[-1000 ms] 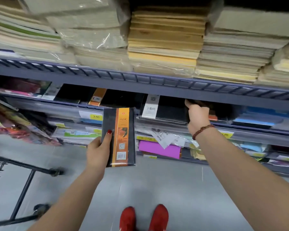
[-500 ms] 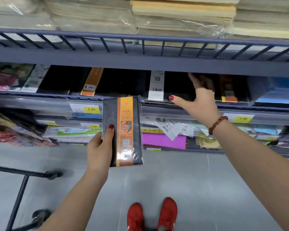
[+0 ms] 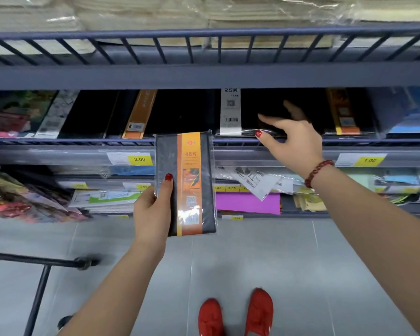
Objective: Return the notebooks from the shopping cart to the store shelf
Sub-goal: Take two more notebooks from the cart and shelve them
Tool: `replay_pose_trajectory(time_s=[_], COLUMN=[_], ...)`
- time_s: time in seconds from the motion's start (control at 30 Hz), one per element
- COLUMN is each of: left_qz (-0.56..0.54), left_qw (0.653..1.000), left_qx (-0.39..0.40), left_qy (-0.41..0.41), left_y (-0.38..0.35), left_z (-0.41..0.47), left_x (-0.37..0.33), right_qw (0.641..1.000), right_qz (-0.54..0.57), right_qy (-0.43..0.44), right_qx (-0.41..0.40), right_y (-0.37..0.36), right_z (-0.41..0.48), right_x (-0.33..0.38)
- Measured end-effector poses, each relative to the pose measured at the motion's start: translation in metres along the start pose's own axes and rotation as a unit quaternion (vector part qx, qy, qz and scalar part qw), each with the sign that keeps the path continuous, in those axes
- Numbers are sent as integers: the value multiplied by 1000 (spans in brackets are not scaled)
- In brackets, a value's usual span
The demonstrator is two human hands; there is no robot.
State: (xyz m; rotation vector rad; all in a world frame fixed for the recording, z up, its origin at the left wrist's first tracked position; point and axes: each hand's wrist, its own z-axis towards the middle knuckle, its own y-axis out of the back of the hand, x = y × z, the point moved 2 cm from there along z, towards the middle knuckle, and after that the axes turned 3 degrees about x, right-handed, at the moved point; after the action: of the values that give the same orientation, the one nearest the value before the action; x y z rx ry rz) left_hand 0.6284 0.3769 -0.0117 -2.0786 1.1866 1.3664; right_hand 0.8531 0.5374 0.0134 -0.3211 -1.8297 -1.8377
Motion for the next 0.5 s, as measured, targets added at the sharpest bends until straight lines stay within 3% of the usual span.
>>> replay_pose_trajectory(time_s=[0.33,0.5], left_qz=[-48,-32], left_qw=[998,998], left_qx=[-13,16], left_qy=[-32,-53], left_y=[-13,-39], left_z=[-20,-29], left_x=[-9,-24], right_qw=[999,977], right_qz=[-12,210], right_qy=[7,33], right_qx=[40,-4], right_y=[2,18], right_z=[-3,-30], right_x=[-7,-10])
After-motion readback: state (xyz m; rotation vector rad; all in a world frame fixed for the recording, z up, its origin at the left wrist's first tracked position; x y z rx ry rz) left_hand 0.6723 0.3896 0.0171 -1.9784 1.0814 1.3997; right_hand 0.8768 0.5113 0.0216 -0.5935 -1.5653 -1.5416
